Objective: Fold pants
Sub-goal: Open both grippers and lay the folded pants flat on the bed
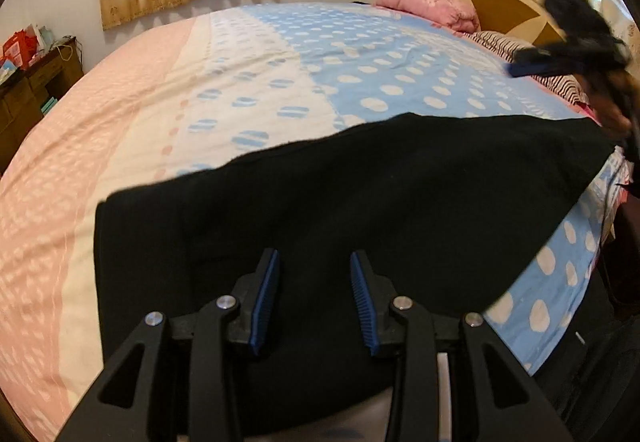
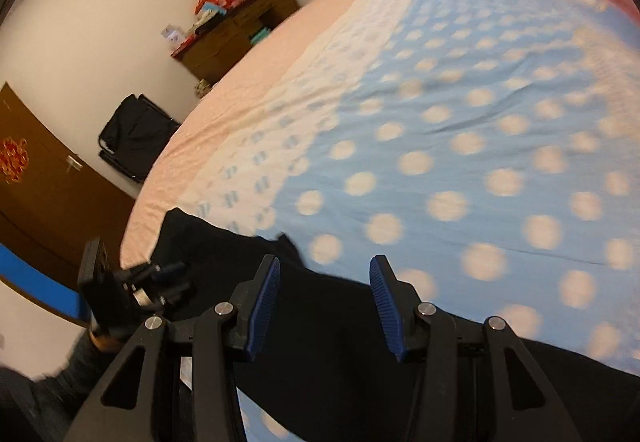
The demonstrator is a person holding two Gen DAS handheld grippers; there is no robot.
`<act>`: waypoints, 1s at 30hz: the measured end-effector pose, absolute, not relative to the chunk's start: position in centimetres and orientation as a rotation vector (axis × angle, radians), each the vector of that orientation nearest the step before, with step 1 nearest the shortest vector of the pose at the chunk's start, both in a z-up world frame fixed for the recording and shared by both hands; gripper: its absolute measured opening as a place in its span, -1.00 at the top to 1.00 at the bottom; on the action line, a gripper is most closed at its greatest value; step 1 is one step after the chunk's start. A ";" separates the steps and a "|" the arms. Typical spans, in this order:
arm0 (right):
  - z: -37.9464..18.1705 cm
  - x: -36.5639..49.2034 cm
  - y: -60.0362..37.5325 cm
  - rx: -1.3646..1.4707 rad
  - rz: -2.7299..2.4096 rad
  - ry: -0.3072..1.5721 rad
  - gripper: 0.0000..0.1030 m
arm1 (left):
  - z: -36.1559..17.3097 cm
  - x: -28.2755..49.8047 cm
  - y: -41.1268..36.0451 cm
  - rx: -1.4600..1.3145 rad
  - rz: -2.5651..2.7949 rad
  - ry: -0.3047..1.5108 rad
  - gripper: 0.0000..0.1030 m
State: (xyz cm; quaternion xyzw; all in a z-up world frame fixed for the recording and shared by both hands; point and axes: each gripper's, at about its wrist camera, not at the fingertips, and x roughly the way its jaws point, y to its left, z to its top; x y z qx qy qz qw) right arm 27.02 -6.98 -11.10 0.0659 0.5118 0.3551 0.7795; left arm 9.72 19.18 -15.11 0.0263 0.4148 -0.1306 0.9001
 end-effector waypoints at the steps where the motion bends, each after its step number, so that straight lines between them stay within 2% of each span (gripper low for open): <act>1: -11.9 27.5 -6.0 0.150 0.768 1.125 0.05 | -15.1 9.7 19.3 0.039 -0.274 0.853 0.22; 6: -16.0 29.6 -2.0 0.250 0.772 1.265 0.14 | -14.1 10.0 20.9 -0.026 -0.269 0.817 0.22; 9: -17.5 30.4 -1.1 0.292 0.761 1.311 0.17 | -13.3 9.7 21.7 -0.002 -0.235 0.764 0.15; 10: -17.9 30.7 -1.0 0.311 0.763 1.328 0.23 | -13.2 9.8 22.1 -0.005 -0.230 0.754 0.09; 11: -18.4 30.9 -0.7 0.331 0.769 1.348 0.46 | -13.2 9.9 22.6 -0.014 -0.229 0.751 0.04; 12: -18.9 31.1 -0.4 0.345 0.777 1.366 0.60 | -13.4 10.2 23.1 -0.022 -0.223 0.760 0.03; 14: -19.4 31.1 0.4 0.367 0.798 1.387 0.68 | -14.0 10.7 23.4 -0.036 -0.229 0.771 0.03; 16: -19.2 30.6 1.0 0.356 0.818 1.383 0.90 | -14.3 10.9 23.2 -0.029 -0.234 0.769 0.03; 23: -14.2 31.0 0.7 0.320 0.790 1.192 0.99 | -14.1 10.7 23.9 -0.047 -0.253 0.772 0.03; 30: -18.8 32.3 0.4 0.275 0.704 1.281 0.98 | -14.4 11.3 23.8 -0.050 -0.255 0.782 0.03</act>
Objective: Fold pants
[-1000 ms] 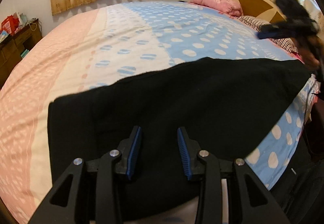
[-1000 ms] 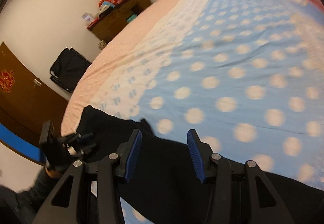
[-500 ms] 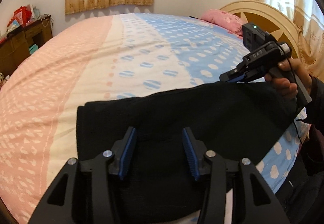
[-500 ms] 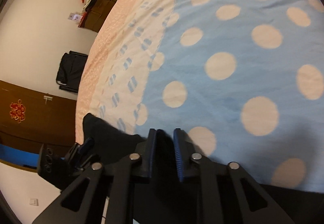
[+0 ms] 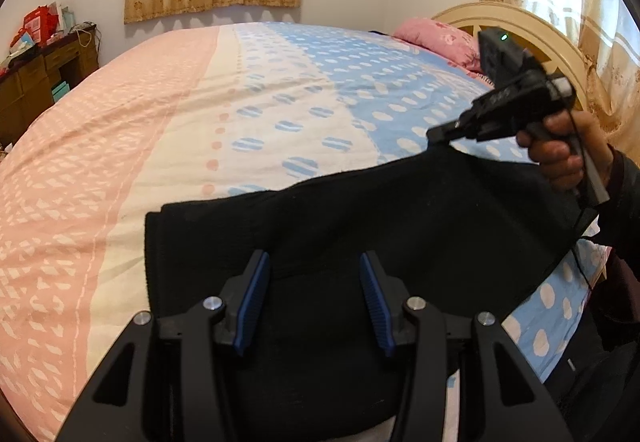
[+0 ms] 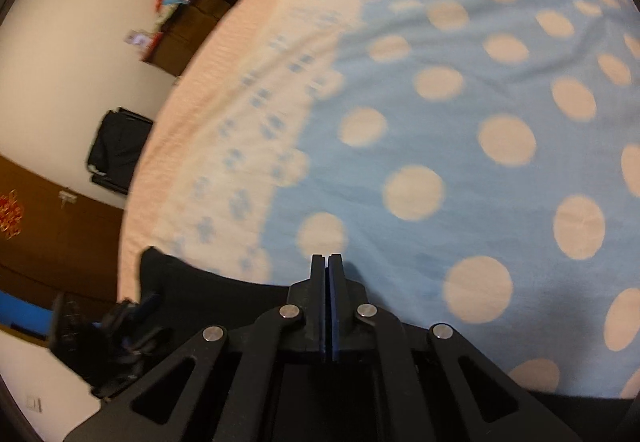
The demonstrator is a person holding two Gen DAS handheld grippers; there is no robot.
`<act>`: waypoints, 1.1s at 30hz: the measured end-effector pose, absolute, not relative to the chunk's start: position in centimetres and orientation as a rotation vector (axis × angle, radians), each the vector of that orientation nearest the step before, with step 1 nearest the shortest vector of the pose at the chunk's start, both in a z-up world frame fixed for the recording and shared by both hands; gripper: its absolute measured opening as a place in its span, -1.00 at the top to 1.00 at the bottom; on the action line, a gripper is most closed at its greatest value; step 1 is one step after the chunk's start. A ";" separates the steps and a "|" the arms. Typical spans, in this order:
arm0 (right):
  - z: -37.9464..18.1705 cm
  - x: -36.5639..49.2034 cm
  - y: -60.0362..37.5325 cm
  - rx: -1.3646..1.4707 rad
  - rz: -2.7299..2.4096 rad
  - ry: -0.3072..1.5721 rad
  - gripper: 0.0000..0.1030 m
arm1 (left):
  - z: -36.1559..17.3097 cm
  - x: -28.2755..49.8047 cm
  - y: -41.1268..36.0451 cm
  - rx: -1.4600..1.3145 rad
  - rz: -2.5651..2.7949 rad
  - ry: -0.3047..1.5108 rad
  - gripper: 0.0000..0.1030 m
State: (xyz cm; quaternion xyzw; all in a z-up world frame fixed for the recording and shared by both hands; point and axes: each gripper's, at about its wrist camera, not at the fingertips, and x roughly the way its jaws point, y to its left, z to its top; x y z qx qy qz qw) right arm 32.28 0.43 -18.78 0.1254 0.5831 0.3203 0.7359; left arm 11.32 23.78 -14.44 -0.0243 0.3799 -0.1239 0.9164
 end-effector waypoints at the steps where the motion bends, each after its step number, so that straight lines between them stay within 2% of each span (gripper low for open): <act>1: -19.0 32.3 0.1 0.301 0.732 1.277 0.98 | -14.5 11.2 23.8 -0.051 -0.255 0.780 0.02; 4: -18.1 31.9 -1.0 0.288 0.717 1.245 0.94 | -14.2 11.0 23.6 -0.035 -0.250 0.778 0.02; 10: -12.9 26.8 -3.7 0.064 0.799 1.099 0.88 | -13.7 10.7 23.4 0.032 -0.218 0.775 0.02; 12: -12.2 24.2 -4.1 0.008 0.855 1.089 0.63 | -13.7 10.8 23.7 0.053 -0.194 0.773 0.02; 13: -12.2 23.0 -4.0 -0.022 0.869 1.089 0.38 | -13.7 10.9 23.9 0.049 -0.190 0.773 0.02; 14: -12.4 21.6 -3.9 -0.059 0.884 1.090 0.31 | -13.7 11.0 24.1 0.037 -0.191 0.777 0.02; 21: -18.1 15.5 -2.2 -0.149 0.915 1.178 0.31 | -13.9 11.3 24.3 0.028 -0.183 0.787 0.02; 26: -17.2 14.6 -2.9 -0.119 0.892 1.132 0.31 | -13.8 11.2 24.8 0.001 -0.176 0.785 0.02; 29: -15.1 13.8 -2.3 -0.148 0.910 1.018 0.31 | -13.8 11.3 24.6 -0.005 -0.164 0.788 0.02; 33: -16.0 12.6 0.3 -0.190 0.996 1.026 0.31 | -13.9 11.5 24.4 -0.005 -0.140 0.789 0.02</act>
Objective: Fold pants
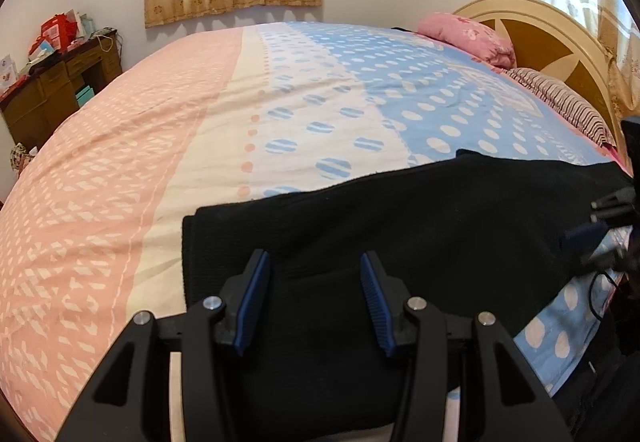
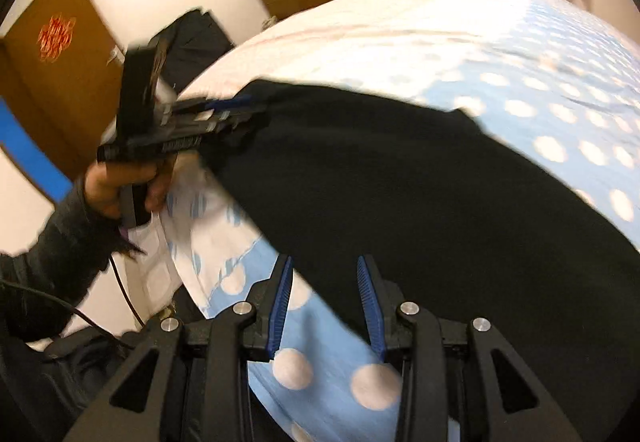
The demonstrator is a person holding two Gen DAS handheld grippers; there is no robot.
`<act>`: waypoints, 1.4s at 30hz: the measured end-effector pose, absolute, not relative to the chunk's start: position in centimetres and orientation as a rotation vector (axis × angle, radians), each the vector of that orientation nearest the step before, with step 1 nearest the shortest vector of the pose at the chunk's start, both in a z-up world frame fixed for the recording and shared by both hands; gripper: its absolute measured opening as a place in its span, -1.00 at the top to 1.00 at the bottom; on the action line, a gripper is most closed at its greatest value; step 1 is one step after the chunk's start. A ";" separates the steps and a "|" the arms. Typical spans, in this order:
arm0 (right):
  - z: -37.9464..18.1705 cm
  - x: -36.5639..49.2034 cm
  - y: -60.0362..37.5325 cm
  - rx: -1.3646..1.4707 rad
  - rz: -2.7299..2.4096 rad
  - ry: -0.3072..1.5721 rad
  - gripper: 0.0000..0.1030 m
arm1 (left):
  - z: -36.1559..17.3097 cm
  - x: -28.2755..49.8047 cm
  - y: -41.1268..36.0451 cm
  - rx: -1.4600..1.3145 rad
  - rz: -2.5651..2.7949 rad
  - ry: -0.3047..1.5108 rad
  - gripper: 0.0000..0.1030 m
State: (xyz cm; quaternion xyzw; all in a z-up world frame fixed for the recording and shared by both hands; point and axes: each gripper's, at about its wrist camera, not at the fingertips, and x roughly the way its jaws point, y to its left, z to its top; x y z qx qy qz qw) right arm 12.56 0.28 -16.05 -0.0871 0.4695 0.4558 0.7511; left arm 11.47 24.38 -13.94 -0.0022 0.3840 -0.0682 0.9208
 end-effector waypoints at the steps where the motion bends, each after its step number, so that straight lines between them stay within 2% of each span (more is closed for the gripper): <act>1: -17.4 12.3 1.0 -0.224 0.989 1.065 0.31 | -13.9 11.5 24.4 -0.006 -0.137 0.790 0.01; 7: -18.5 11.9 0.5 -0.155 0.975 1.090 0.30 | -14.0 11.7 24.4 -0.022 -0.125 0.795 -0.02; 10: -18.1 12.4 -0.2 -0.121 0.978 1.115 0.30 | -14.0 11.7 24.0 -0.012 -0.124 0.795 -0.14; 17: -14.9 13.4 -3.2 -0.106 0.868 0.997 0.29 | -14.1 12.0 23.0 0.003 -0.105 0.803 -0.44; 23: -16.7 14.8 -5.8 -0.096 0.760 1.044 0.23 | -14.3 12.1 22.0 0.040 -0.094 0.812 -0.63; 28: -17.1 14.5 -6.0 -0.056 0.788 1.007 0.23 | -14.5 12.2 21.3 0.070 -0.086 0.822 -0.76; 31: -16.3 14.5 -6.3 -0.027 0.783 1.008 0.22 | -14.5 12.3 20.7 0.092 -0.065 0.830 -0.77; 33: -15.7 14.4 -7.3 0.005 0.765 0.988 -0.08 | -14.0 12.2 20.4 0.086 -0.046 0.835 -0.77; 34: -15.1 14.3 -8.2 0.024 0.749 0.963 -0.13 | -13.6 12.1 20.2 0.075 -0.041 0.831 -0.77; 42: -11.2 14.3 -20.1 0.164 0.487 0.819 -0.13 | -10.8 11.3 15.8 0.086 -0.133 0.751 -0.78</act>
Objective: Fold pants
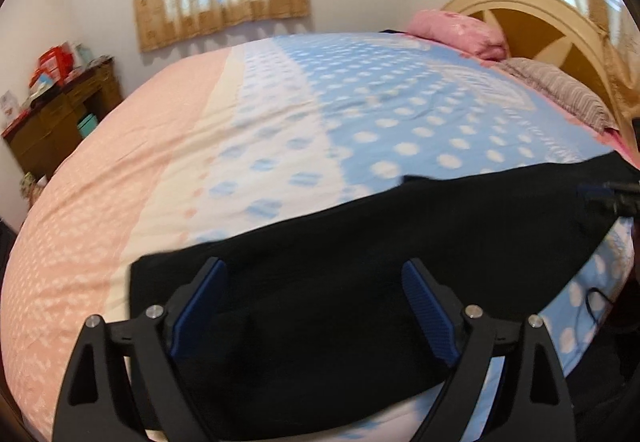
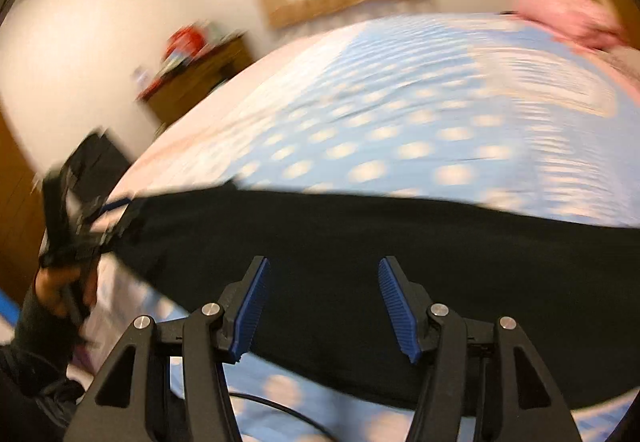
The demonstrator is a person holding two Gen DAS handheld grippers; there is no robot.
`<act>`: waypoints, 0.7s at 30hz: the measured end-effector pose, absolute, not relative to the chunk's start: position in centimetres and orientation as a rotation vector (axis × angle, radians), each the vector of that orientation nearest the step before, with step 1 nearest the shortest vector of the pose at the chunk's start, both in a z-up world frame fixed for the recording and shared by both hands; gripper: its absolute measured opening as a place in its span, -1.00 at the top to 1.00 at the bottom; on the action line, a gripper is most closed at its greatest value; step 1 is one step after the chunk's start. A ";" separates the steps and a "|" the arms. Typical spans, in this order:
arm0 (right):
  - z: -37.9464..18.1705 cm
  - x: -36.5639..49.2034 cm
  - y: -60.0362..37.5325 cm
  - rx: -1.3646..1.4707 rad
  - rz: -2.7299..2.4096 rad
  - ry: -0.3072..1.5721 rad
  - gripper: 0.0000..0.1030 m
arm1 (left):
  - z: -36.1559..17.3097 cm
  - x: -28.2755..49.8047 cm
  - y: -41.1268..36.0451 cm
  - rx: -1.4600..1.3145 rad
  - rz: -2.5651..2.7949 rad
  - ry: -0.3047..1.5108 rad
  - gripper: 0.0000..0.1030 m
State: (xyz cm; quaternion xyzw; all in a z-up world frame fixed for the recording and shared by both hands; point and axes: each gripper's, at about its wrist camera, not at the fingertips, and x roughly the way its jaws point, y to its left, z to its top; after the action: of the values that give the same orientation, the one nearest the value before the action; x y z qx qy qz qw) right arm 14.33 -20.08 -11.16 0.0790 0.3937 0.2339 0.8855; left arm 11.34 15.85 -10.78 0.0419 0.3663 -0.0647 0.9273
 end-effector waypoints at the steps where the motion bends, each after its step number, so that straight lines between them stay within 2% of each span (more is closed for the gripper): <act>1: -10.7 14.1 -22.4 0.198 0.437 0.802 -0.13 | -10.7 11.5 15.0 0.093 -0.149 0.751 -0.78; 13: -7.3 6.5 -49.4 0.509 -0.165 0.673 -0.13 | -11.0 14.0 5.8 0.168 -0.340 0.774 -0.78; 21: -9.1 5.5 -55.5 0.646 -0.180 0.693 -0.13 | -12.2 14.4 4.1 0.187 -0.348 0.814 -0.78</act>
State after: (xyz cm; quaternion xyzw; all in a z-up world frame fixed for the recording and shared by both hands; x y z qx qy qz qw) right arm 5.49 -55.53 -9.10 0.3105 0.3330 -0.0867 0.8861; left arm 14.38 4.12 -12.19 0.0905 0.3934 -0.1682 0.8993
